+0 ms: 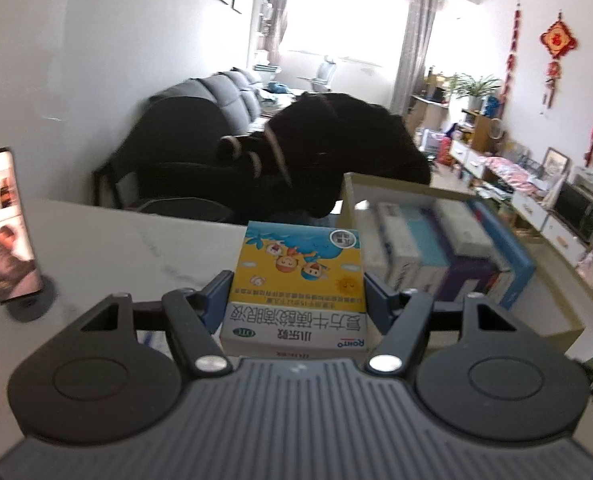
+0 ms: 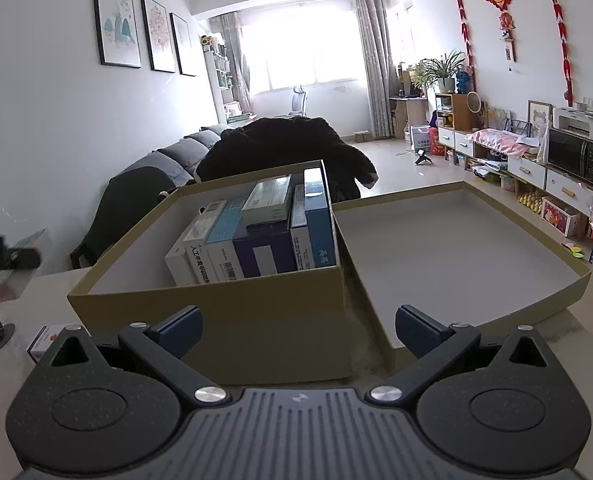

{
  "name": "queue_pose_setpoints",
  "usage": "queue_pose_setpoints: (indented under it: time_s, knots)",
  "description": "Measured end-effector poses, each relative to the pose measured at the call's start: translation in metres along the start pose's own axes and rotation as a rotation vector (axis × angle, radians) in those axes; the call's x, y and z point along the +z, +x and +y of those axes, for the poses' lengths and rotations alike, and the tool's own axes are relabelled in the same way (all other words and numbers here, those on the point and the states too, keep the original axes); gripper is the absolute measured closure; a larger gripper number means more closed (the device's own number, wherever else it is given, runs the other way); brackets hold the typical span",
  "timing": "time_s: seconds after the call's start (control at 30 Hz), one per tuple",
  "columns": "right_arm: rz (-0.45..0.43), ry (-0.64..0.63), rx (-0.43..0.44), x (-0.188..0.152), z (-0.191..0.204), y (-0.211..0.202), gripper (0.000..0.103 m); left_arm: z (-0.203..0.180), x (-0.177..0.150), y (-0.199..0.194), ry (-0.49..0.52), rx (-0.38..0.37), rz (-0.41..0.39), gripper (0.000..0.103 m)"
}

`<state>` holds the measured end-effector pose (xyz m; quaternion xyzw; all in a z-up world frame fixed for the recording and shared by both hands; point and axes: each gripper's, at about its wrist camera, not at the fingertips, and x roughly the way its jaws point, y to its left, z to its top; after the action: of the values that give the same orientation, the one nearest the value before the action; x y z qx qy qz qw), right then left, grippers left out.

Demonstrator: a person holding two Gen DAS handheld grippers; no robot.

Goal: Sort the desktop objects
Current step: 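Lift and carry the yellow cartoon box over the tan box with the left gripper, then lower the yellow cartoon box into the tan box and open the left gripper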

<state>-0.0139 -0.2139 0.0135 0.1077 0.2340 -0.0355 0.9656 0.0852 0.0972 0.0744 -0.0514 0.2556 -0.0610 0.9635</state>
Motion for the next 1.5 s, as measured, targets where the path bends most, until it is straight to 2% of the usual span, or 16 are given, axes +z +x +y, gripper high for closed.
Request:
queue_pose_setpoints:
  time_s: [0.47,0.63,0.97,1.3,1.5]
  knots:
    - [-0.006,0.036,-0.037,0.004,-0.015,0.01,0.0,-0.053,0.031,0.055,0.056,-0.111,0.048,0.036]
    - [0.0,0.051,-0.043,0.006,-0.019,0.013,0.0,-0.073,0.037,0.081,0.091,-0.117,0.092,0.036]
    - [-0.005,0.081,-0.052,0.004,-0.028,0.014,0.0,-0.095,0.042,0.128,0.091,-0.156,0.182,0.036]
    - [0.002,0.104,-0.053,0.001,-0.035,0.018,0.0,-0.107,0.045,0.16,0.073,-0.13,0.223,0.036]
    - [0.0,0.1,-0.046,0.004,-0.036,0.014,0.0,-0.117,0.049,0.17,0.079,-0.1,0.208,0.036]
